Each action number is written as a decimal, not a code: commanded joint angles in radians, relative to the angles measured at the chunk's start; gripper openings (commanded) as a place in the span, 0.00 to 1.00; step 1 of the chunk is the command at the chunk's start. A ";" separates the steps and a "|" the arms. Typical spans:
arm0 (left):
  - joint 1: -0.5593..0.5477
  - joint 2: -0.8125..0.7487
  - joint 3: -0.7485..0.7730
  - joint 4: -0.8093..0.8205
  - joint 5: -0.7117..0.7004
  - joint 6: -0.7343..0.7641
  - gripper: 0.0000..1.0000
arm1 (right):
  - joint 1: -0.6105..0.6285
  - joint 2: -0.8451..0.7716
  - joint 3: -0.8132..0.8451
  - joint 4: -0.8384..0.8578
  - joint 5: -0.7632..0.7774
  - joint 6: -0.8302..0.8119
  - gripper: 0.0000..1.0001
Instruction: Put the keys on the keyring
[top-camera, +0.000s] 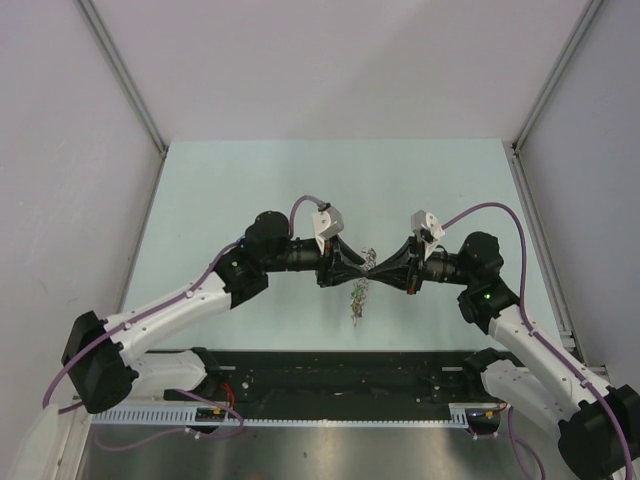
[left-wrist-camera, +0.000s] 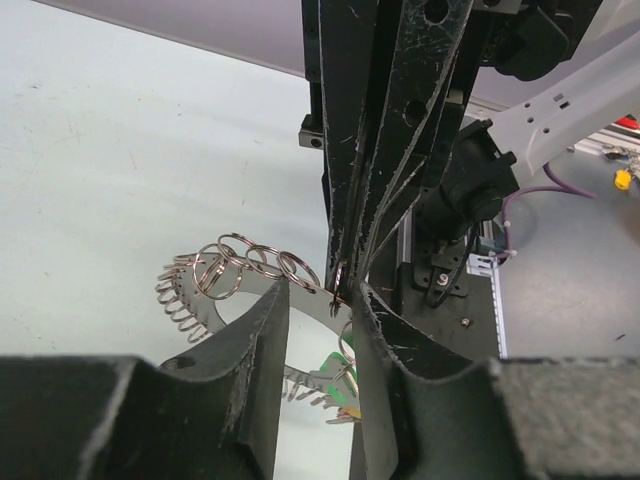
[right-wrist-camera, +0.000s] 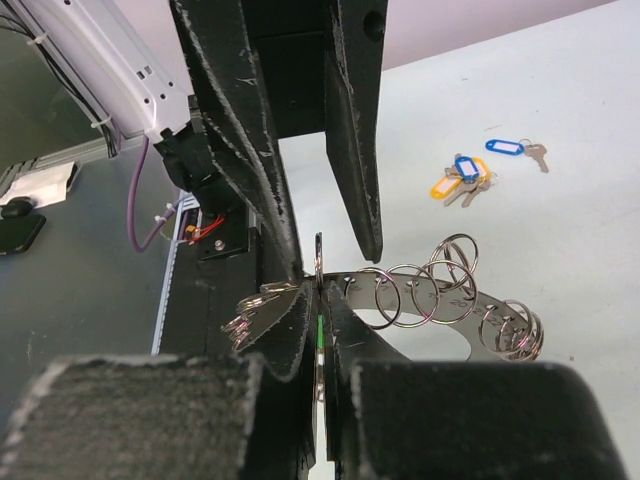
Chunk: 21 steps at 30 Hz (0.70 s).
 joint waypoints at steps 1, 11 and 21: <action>0.001 0.013 0.056 0.019 0.033 0.033 0.34 | 0.003 -0.012 0.040 0.042 -0.019 -0.008 0.00; 0.001 -0.004 0.069 -0.061 0.037 0.085 0.00 | 0.000 -0.017 0.041 0.039 -0.012 -0.010 0.00; 0.001 -0.070 0.124 -0.262 -0.003 0.258 0.00 | -0.011 -0.089 0.072 -0.100 0.056 -0.085 0.53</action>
